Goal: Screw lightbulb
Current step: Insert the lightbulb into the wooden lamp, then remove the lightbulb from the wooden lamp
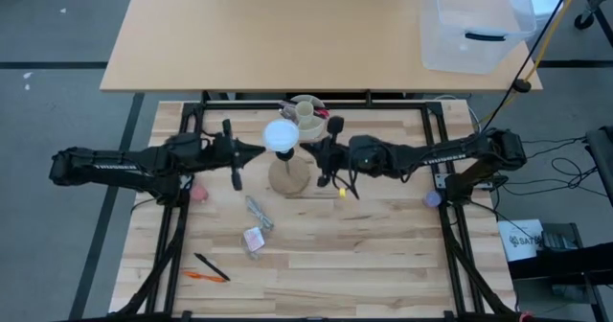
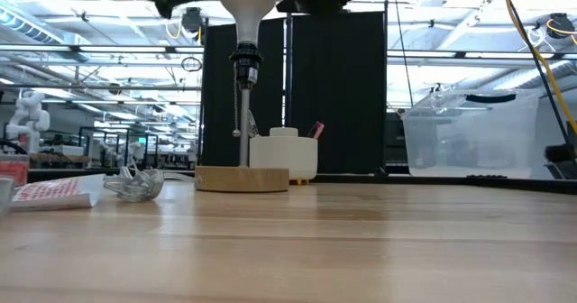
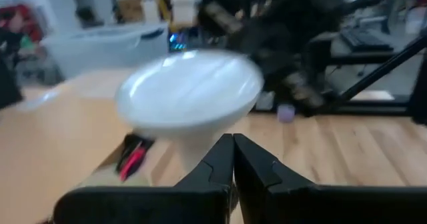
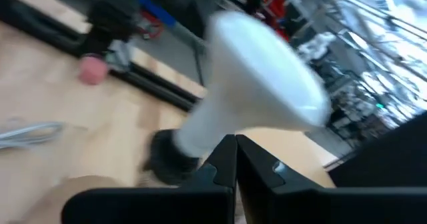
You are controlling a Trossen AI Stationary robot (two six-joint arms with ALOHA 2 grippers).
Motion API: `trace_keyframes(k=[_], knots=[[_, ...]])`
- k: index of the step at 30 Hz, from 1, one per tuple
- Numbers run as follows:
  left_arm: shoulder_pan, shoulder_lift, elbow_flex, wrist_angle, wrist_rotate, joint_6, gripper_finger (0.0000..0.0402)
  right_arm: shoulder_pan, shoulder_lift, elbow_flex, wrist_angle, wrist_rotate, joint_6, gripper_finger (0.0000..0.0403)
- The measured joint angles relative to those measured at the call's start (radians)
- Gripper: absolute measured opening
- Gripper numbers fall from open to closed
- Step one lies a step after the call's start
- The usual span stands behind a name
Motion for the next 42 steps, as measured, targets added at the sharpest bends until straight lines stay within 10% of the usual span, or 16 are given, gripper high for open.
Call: trace_keyframes(k=[34,42], knots=[[0.112,0.01,0.0,0.004,-0.133,-0.042,0.0016,0.027,0.0,0.0,0.08,-0.051,-0.1,0.0],[0.117,0.076,-0.042,-0.106,-0.054,-0.073,0.0016,0.045,0.0,0.0,-0.013,-0.042,0.219,0.0]])
